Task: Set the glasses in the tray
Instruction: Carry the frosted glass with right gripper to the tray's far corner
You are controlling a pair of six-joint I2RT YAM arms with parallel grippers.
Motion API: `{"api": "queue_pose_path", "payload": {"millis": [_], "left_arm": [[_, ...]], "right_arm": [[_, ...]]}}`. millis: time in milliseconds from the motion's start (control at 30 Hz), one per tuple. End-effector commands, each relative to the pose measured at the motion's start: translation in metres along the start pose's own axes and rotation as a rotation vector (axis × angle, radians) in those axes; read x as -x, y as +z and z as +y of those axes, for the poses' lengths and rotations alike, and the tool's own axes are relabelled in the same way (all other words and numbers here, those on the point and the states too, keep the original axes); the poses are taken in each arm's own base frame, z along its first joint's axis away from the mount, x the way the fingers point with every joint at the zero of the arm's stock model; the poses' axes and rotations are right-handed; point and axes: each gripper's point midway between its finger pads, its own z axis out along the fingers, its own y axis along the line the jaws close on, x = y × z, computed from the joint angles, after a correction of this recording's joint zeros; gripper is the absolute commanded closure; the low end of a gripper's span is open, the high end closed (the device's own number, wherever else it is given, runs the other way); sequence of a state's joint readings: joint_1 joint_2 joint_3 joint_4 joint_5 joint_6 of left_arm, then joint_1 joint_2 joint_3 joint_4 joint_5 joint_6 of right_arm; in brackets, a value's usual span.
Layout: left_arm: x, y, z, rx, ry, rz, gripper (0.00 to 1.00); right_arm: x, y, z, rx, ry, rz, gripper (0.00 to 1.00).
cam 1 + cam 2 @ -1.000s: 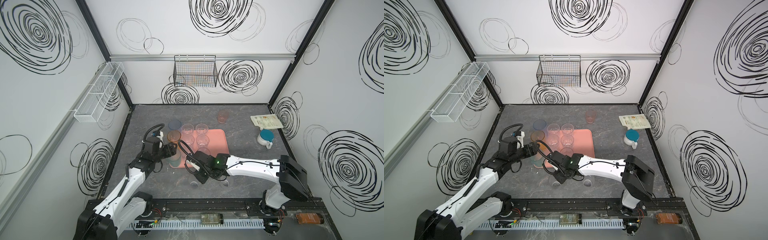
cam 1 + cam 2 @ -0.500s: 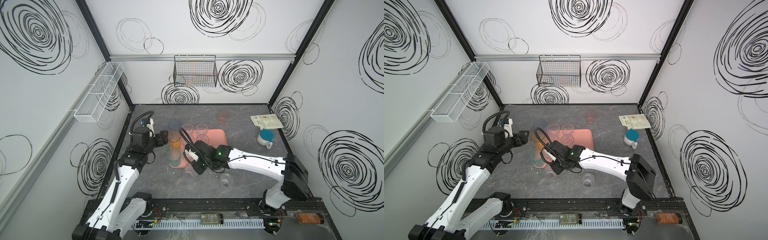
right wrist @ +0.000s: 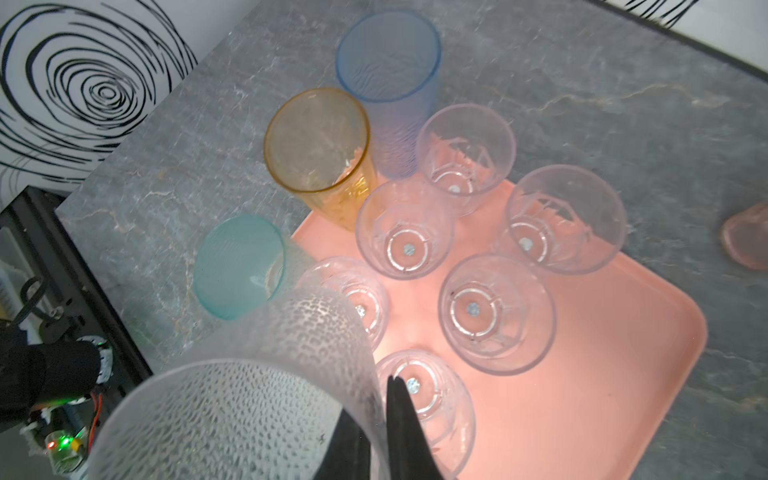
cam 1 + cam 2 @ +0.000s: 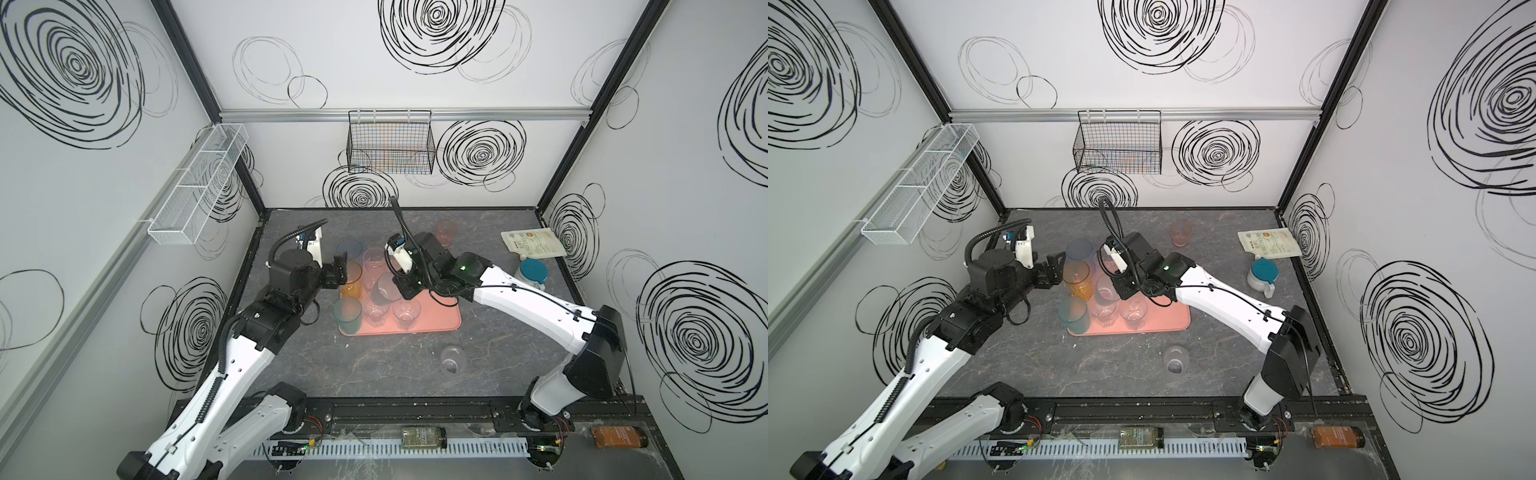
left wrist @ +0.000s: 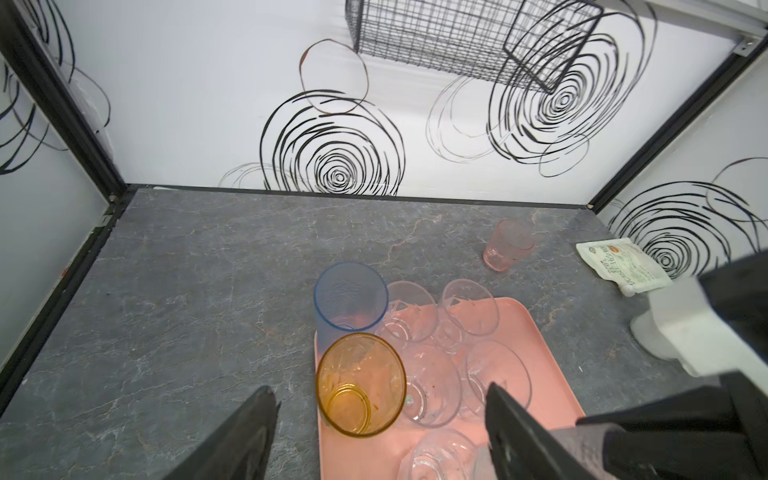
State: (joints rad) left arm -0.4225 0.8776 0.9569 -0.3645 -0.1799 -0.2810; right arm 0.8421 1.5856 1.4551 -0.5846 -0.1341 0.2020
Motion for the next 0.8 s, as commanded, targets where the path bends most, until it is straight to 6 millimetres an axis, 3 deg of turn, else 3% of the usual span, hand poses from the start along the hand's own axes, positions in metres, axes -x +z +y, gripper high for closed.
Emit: {"api": "queue_pose_path", "payload": {"millis": [0, 167, 267, 333, 500, 767], "left_arm": [[0.002, 0.001, -0.017, -0.031, -0.002, -0.059, 0.18], [-0.021, 0.013, -0.057, -0.112, 0.03, -0.031, 0.18], [-0.036, 0.018, -0.079, -0.146, 0.061, -0.016, 0.18], [-0.047, 0.023, -0.088, -0.162, 0.084, -0.006, 0.18], [-0.069, 0.034, -0.101, -0.196, 0.124, 0.035, 0.16], [-0.085, 0.034, -0.096, -0.198, 0.132, 0.065, 0.15]], "right_arm": [[0.054, -0.032, -0.031, -0.084, 0.035, -0.187, 0.9], [0.065, -0.041, -0.112, -0.356, 0.19, -0.24, 0.9], [0.048, -0.04, -0.161, -0.519, 0.264, -0.216, 0.89], [0.033, -0.035, -0.184, -0.546, 0.322, -0.197, 0.88], [0.002, -0.007, -0.212, -0.513, 0.427, -0.118, 0.87], [-0.038, 0.051, -0.238, -0.556, 0.487, 0.111, 0.87]]}}
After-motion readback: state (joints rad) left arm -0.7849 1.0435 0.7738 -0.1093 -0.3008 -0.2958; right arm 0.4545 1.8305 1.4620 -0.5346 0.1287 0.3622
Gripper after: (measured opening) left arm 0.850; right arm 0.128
